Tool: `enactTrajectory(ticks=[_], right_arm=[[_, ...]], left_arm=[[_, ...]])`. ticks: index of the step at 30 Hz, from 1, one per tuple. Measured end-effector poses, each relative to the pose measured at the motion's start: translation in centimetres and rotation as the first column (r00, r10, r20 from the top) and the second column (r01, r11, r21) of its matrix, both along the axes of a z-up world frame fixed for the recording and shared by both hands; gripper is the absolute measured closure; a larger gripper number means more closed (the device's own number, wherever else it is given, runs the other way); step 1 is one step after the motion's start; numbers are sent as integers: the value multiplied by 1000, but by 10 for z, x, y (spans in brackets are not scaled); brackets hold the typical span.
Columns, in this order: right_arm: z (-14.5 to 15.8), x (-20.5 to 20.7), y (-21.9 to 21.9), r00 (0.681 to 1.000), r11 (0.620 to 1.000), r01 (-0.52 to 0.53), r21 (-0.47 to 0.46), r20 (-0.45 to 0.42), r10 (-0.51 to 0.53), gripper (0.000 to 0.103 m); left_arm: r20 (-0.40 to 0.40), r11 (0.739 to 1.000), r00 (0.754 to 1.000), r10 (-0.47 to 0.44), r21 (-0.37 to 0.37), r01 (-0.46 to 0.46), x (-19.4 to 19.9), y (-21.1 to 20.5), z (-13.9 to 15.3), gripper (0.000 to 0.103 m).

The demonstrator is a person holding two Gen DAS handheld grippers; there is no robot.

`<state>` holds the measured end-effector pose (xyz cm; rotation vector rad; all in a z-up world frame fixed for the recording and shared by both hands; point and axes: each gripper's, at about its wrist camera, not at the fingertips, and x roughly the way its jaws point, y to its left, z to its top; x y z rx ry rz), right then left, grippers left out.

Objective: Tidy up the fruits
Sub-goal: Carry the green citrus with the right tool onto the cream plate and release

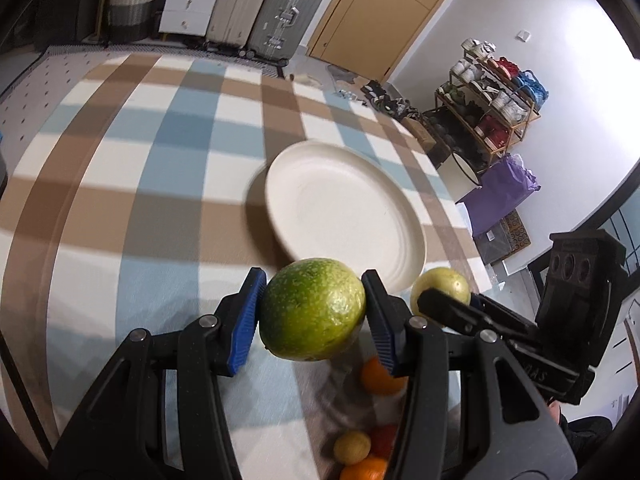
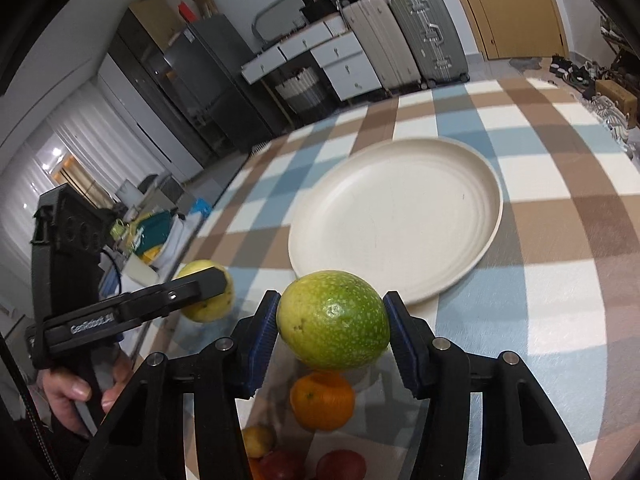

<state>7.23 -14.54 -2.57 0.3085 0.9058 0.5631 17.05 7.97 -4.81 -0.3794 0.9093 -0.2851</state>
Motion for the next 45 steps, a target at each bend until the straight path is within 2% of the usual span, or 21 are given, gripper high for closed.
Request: enactTrajectory(ticks=[6,12,18,23,27,38,41,45], right_arm=[[4,19,-6,1000,1000,3,-14,24,-2,50],[5,51,-17,999,1000,11,-25,42,-10,50],[0,86,-19,998,999,8,-46,57,-6,50],[-12,110,-18,998,996,3,-87,64,3,50],[-25,125,-18,999,994,7,-105,33,-4,50],[-28,139,-10,999,991,-8,-136,44,14,50],[-28,141,-9,999,992,-2,-129,53,9,50],[-21,139,-11,997,995,19,-97,74,-12,49]], left_arm=[[39,1000,999,-20,19,19,44,-15,15,57],[47,999,998,-38,21,37,93,-30,18,57],[-20,997,997,-73,-30,72,140,-50,-3,57],[-43,998,998,-53,-27,52,167,-58,-18,57],[-76,999,996,-37,-22,36,190,-61,-34,57],[-137,999,990,-34,-42,28,219,-72,-59,56],[-127,997,991,-37,-67,29,221,-73,-56,56],[-109,999,994,-26,-47,21,217,-73,-47,56]])
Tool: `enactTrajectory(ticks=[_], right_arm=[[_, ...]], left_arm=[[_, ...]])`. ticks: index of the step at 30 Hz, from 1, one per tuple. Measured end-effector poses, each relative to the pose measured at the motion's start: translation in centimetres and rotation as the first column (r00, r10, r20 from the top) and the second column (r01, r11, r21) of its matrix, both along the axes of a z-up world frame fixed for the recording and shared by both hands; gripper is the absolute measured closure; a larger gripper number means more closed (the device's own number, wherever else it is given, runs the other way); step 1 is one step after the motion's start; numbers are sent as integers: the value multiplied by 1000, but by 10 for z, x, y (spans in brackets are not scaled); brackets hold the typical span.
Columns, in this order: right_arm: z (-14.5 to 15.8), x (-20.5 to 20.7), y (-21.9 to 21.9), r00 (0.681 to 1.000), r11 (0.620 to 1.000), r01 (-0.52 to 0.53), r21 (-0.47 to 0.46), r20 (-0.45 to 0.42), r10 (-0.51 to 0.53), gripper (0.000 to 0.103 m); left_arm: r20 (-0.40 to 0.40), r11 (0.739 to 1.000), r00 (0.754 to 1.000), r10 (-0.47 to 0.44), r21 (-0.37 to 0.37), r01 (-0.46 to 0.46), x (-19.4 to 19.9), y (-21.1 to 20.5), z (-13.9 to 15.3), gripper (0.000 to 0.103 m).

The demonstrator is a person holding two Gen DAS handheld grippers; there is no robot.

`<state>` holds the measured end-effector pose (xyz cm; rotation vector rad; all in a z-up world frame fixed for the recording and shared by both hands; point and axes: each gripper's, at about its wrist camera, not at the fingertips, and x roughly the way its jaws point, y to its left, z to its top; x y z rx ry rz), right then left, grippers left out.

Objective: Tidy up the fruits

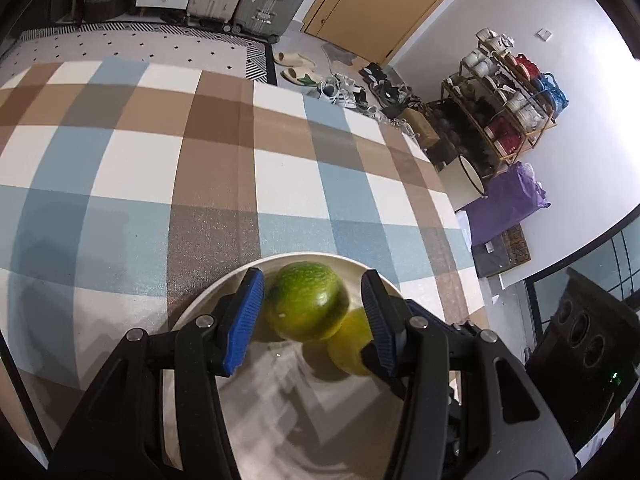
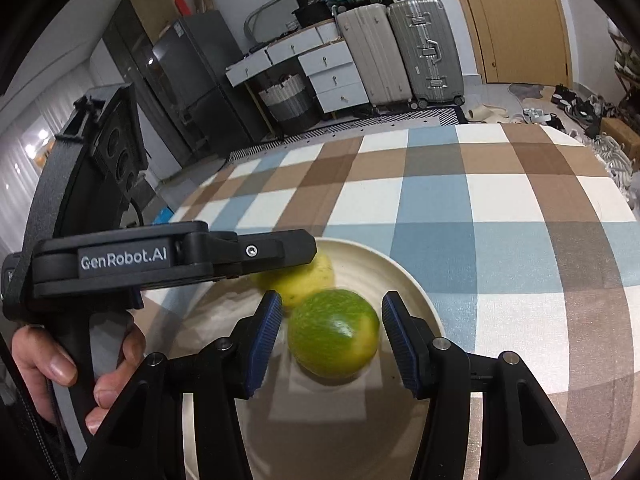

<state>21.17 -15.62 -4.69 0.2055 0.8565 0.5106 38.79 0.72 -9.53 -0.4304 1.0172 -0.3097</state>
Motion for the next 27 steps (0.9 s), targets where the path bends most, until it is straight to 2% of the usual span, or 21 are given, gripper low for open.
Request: enactTrajectory(ticks=[12,16,21,27], right_arm=[[34,-44,-9,994,998,17,-61,105,-10,48],[50,-63,-12,992,998,23,-53,128,-16,42],[65,-85,-11,988,999,19,-48,156,-11,41],[76,-111,-11,985,1000,9,-24,172,-5,35]], left_arm=[[51,999,998,29,42,-31,-46,18,36,56],[69,997,997,40,57,-44,-69,25,46,56],[96,994,994,55,90,-64,-102,32,57,56],[136,986,990,42,154,-63,-147,31,69,56]])
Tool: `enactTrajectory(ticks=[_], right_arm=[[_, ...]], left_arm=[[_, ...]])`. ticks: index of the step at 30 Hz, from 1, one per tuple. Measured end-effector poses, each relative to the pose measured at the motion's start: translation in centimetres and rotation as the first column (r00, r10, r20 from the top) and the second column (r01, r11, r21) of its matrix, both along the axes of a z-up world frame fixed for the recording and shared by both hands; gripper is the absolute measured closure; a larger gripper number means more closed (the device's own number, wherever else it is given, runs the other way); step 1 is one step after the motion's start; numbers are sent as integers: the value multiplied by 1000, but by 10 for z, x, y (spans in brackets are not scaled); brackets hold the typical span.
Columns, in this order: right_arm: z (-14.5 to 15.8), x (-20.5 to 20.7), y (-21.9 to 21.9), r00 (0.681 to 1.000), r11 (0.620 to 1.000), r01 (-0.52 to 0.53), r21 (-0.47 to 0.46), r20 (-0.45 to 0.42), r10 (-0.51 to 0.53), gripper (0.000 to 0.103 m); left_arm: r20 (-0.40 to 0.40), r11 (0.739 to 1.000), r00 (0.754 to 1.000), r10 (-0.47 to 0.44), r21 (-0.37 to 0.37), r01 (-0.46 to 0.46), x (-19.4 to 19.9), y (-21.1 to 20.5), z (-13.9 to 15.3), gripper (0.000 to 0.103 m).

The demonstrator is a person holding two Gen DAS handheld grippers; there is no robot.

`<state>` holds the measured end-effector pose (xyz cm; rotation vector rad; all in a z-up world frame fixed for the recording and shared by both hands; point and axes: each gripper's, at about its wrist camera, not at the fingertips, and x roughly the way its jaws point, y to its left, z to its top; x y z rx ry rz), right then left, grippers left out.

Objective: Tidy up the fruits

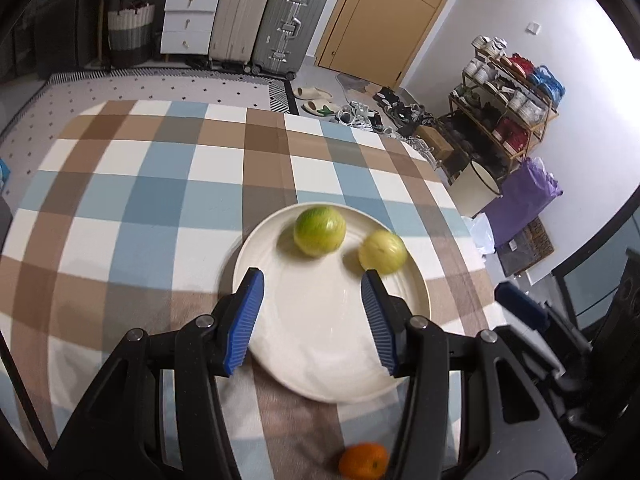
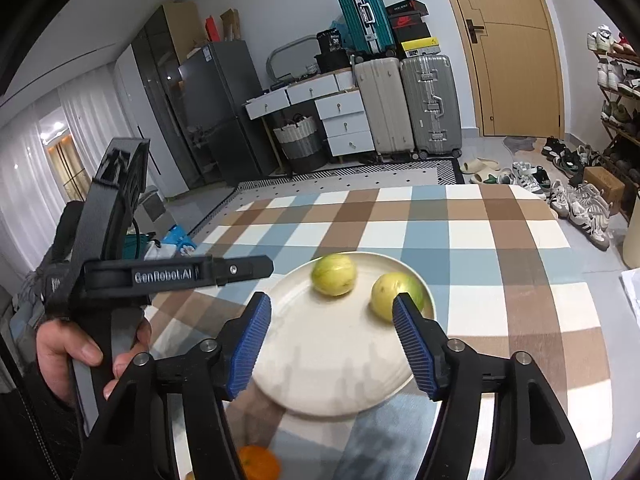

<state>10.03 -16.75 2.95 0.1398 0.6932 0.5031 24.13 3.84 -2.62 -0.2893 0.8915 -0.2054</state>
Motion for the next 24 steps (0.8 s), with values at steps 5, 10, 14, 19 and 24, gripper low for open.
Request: enactTrajectory(ticks=[5,10,14,19,24], right_arm=[[6,-21,1,1000,1000,-14,9,18,14,27],[10,-41,-2,999,1000,-9,20,34,9,18],[11,-55,-2,999,1000,-2,19,43,1,14],[7,-74,-4,999,1000,3,9,42,-3,12],[4,-94,-6,999,1000,11,5,37,-11,4]], left_arm=[[43,997,999,-12,75,9,-38,-8,10,56],[58,993,998,-26,115,19,-68,-16,12,56],[81,991,997,-15,134,4,-92,-17,14,50],[111,985,994,-5,171,-14,-126,-22,16,40],[133,983,991,7,183,-31,-155,-23,19,27]])
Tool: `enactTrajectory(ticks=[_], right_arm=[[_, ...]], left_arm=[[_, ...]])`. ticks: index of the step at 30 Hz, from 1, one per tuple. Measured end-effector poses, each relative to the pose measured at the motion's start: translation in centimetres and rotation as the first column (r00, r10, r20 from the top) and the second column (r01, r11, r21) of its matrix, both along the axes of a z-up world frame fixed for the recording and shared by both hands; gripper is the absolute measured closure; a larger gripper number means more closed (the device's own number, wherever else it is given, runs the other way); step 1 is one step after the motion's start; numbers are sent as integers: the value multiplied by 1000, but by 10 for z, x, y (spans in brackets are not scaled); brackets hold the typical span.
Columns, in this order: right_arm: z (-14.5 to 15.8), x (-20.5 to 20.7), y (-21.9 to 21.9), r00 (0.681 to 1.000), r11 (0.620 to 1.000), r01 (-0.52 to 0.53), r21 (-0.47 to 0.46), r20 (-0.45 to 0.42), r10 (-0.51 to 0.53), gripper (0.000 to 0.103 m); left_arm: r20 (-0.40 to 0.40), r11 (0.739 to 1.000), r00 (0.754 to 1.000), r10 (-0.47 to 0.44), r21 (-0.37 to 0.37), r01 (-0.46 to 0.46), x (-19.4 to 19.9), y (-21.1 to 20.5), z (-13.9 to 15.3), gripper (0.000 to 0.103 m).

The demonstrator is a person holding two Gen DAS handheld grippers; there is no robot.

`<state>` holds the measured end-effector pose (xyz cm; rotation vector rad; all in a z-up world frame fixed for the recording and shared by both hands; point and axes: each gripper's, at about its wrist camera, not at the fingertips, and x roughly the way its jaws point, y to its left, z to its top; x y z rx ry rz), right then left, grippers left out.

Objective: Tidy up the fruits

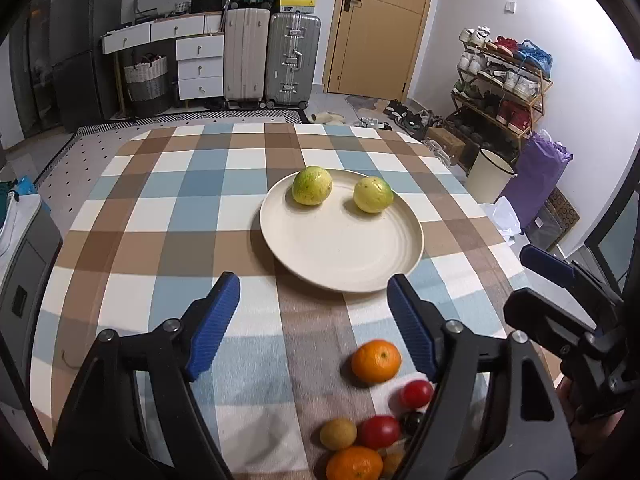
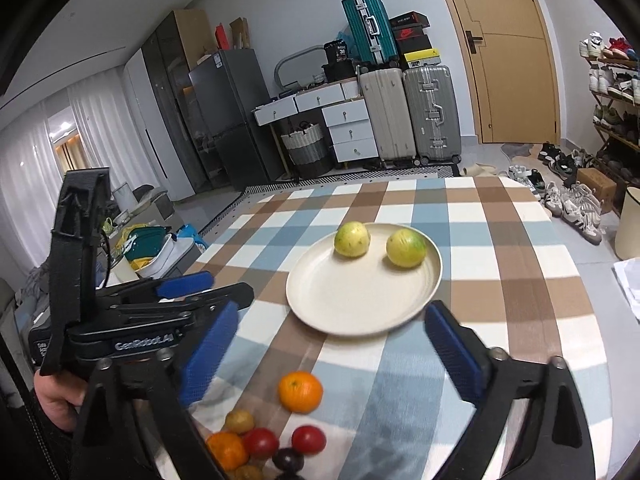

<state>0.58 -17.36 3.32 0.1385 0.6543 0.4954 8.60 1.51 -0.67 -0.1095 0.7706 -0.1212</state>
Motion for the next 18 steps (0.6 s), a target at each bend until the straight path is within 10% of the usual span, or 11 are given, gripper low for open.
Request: enactTrajectory(ticks=[18], right_arm=[[-12,-58,-2,999,999,-25,21,-23,26,1]], left_arm=[[-18,998,998,52,23,-51,-70,10,-23,2]])
